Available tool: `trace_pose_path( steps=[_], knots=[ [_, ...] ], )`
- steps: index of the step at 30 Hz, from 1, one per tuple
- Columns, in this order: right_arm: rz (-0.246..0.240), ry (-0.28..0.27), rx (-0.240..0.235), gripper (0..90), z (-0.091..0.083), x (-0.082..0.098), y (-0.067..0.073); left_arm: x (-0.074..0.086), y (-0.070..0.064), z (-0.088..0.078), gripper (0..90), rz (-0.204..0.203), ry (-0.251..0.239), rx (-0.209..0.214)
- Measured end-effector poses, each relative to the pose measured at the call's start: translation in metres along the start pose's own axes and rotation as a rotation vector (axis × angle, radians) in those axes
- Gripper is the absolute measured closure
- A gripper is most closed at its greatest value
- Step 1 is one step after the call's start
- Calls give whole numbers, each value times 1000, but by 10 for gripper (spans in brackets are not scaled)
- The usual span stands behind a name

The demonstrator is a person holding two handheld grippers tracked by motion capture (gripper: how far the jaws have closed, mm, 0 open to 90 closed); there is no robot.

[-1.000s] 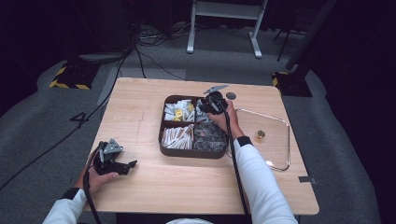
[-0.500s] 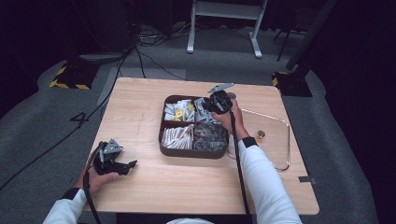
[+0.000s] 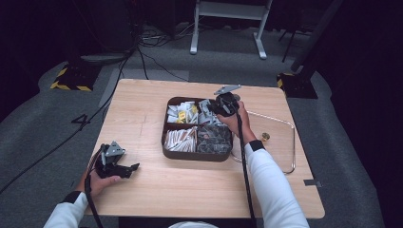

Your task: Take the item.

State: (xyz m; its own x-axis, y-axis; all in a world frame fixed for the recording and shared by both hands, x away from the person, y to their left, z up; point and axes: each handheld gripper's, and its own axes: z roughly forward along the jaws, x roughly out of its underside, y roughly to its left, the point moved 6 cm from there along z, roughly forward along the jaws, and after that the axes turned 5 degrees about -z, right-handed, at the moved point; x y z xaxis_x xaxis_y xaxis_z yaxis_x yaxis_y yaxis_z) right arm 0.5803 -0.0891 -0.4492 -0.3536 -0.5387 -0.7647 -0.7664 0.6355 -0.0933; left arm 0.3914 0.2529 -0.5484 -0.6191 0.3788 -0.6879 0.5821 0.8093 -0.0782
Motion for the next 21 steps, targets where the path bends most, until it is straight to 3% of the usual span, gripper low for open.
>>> trace_pose_path(
  steps=[12,21],
  knots=[
    [-13,-52,-15,900,-22,0,0,0,0,0,151,1,1,0],
    [-37,-107,-26,900,-53,2,1,0,0,0,151,1,1,0]
  ],
)
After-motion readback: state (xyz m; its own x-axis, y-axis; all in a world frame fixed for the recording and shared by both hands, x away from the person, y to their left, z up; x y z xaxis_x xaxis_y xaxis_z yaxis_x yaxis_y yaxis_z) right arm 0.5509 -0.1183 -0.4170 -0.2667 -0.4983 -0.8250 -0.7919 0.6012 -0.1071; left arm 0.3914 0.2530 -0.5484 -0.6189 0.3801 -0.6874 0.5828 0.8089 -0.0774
